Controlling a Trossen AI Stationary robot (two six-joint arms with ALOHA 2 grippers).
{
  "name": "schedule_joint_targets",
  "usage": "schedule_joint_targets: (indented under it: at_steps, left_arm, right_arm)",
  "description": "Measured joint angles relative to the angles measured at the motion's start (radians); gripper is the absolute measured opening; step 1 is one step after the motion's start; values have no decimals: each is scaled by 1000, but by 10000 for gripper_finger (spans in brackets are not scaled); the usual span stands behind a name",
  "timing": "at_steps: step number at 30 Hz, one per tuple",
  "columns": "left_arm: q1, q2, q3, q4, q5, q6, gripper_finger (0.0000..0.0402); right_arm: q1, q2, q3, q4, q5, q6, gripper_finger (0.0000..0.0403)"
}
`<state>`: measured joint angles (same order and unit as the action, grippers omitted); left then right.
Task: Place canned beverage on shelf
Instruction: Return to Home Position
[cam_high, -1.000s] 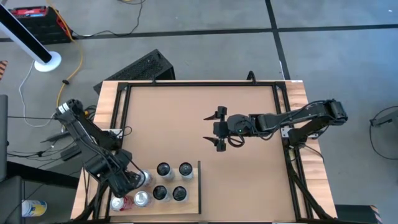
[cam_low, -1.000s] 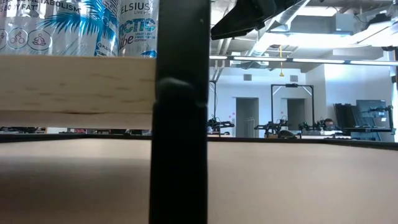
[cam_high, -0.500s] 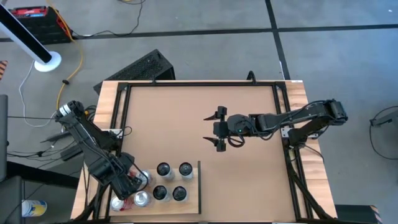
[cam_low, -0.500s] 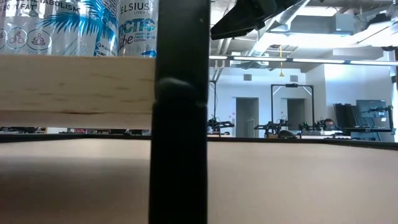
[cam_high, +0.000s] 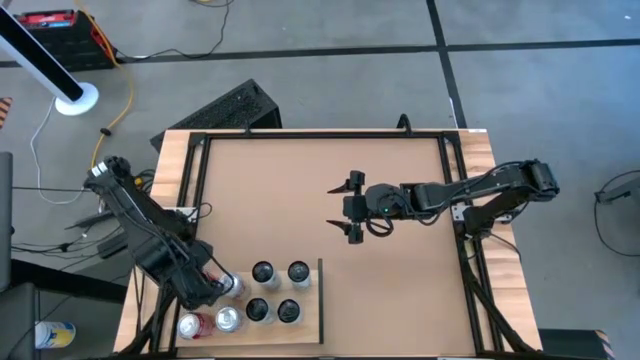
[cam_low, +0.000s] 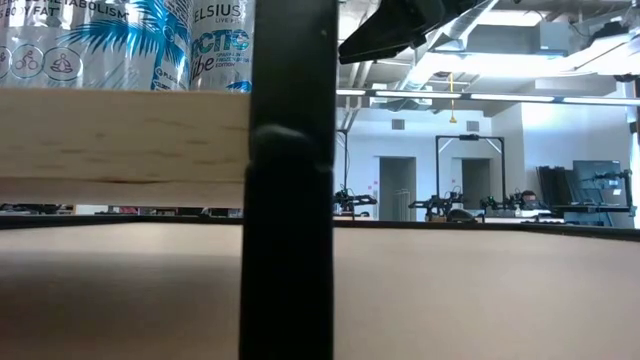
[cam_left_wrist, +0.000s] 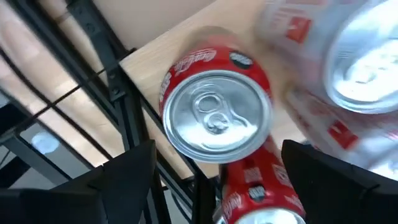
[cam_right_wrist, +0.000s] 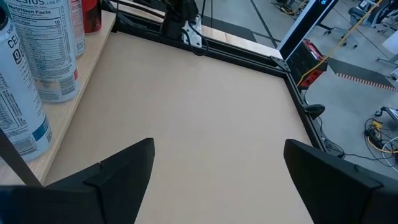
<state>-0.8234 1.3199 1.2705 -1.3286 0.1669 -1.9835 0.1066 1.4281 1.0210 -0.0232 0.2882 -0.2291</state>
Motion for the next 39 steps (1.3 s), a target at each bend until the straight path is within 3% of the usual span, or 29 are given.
schedule_joint_targets:
  at_steps: [6,11,14,17,20,22,25,27,29,31,35,39]
  left_arm:
    - [23,-80,0,68,-47,86,332]
    - [44,-147,0,59,-163,170,332]
    - [69,-196,0,18,-275,325,332]
    - [101,-249,0,-38,-525,606,332]
    - [126,-294,0,-75,-941,815,332]
    - [148,-313,0,-44,-1164,944,332]
    - [212,-320,-1,55,-1321,1162,332]
    - [262,-325,-17,142,-1327,1312,332]
    - [330,-342,-52,257,-1270,1482,332]
    - [432,-371,-115,429,-1103,1689,332]
    - [684,-440,-258,765,-654,2008,332]
    - [894,-535,-295,821,-471,2099,332]
  right_arm:
    - [0,0,0,0,0,0,382]
    - [0,0,0,0,0,0,382]
    - [0,0,0,0,0,1,382]
    - [0,0,0,2,-2,39,382]
    - [0,0,0,2,-2,46,382]
    - [0,0,0,2,-2,48,382]
    - [0,0,0,6,-13,64,379]
    - [0,0,0,25,-70,65,372]
    - [0,0,0,75,-143,64,361]
    - [-9,0,0,157,-209,52,344]
    - [-46,0,0,310,-267,14,298]
    - [-87,-18,0,319,-244,14,229]
